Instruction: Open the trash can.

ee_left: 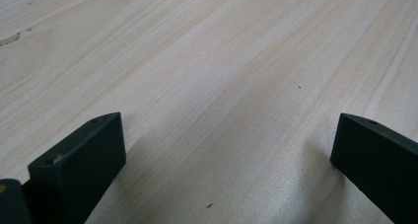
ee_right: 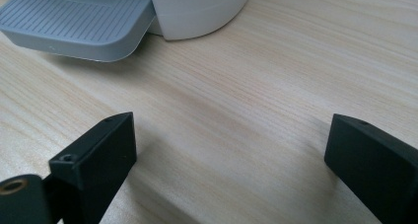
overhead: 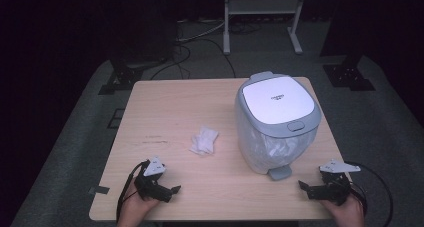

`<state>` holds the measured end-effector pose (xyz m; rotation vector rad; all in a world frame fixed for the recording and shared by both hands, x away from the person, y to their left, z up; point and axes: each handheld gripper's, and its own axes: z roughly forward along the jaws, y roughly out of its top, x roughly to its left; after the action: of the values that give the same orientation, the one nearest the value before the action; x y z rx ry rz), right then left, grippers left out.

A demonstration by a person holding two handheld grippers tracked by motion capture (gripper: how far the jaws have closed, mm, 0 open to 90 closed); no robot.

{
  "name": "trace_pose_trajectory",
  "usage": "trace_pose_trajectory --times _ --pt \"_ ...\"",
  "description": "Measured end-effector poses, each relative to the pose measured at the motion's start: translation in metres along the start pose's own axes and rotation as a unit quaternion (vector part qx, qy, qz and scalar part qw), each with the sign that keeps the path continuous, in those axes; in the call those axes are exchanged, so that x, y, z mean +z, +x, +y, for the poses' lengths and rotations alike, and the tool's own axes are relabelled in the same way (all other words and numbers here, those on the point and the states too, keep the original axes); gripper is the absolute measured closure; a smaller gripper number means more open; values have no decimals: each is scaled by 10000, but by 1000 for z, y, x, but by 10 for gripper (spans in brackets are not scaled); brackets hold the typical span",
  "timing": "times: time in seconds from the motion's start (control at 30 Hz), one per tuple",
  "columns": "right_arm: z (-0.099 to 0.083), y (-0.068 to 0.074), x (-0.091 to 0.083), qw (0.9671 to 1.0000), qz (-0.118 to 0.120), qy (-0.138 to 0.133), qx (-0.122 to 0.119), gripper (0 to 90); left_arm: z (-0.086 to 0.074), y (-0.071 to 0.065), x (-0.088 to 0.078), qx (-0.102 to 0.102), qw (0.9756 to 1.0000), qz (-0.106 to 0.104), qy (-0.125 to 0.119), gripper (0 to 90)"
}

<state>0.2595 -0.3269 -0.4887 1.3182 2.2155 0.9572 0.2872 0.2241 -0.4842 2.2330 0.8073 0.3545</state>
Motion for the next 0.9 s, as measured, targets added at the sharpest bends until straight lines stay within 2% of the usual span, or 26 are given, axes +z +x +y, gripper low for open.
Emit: trace_pose_trajectory --times 0.23,0.33,0.43,0.63,0.9 --pt "0 -1 -1 10000 -7 -18 0 62 0 0 0 -12 10000 7 -2 0" --pt "0 -2 -3 10000 35 -58 23 132 0 0 0 -13 10000 10 -2 0" --pt "1 -2 -4 10000 77 -22 39 145 0 0 0 -12 10000 10 -1 0" --pt "3 2 -8 9999 112 -65 11 236 0 0 0 -14 10000 10 -2 0" --pt "8 1 -13 9994 333 -100 74 402 0 0 0 -13 10000 11 -1 0"
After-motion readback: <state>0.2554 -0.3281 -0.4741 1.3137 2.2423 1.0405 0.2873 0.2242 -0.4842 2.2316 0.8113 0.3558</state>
